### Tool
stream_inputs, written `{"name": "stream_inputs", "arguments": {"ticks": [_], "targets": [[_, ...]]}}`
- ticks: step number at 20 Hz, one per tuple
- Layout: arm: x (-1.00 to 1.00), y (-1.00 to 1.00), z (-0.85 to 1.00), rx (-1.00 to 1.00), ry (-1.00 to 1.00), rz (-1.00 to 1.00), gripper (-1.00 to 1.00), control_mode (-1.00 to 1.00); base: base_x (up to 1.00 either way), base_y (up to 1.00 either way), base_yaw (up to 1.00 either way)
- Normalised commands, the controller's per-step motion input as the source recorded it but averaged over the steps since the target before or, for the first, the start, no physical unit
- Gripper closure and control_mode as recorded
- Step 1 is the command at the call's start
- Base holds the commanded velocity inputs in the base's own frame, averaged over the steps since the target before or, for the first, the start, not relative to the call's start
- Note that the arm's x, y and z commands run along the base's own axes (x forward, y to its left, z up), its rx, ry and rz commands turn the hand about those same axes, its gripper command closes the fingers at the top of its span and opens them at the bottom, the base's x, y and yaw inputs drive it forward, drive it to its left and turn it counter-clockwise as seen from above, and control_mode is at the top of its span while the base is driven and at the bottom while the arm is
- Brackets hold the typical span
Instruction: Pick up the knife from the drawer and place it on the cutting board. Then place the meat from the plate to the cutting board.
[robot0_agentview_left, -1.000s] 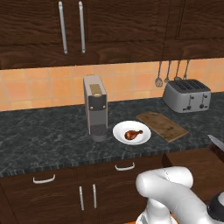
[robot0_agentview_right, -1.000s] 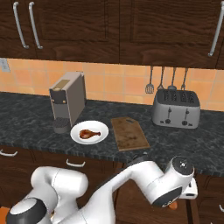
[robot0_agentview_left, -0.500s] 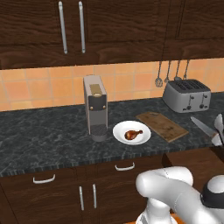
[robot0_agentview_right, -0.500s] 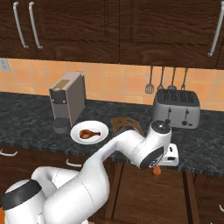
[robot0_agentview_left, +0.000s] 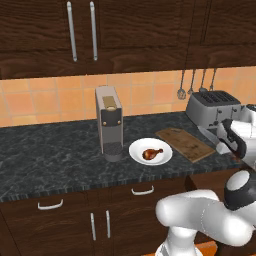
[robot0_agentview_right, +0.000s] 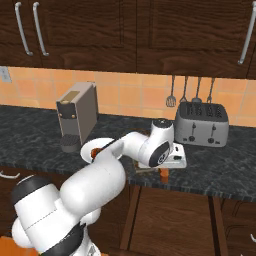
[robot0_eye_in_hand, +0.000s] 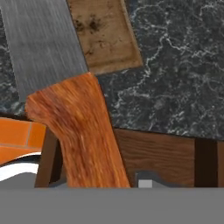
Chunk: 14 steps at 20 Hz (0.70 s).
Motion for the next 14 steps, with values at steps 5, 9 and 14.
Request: {"name": "stream_inputs", "arguments": {"ticks": [5,9,14], "targets": [[0.64,0.40,0.05,0.00,0.00,0.00,1.00,-1.00,0.00,0.00,0.00],[0.89,0.25,0.00,0.00,0.00,0.04,1.00,-1.00,0.00,0.00,0.00],[0.86,0.00,0.00,0.00,0.00,0.17,1.00,-1.00,0.00,0.00,0.00]]}}
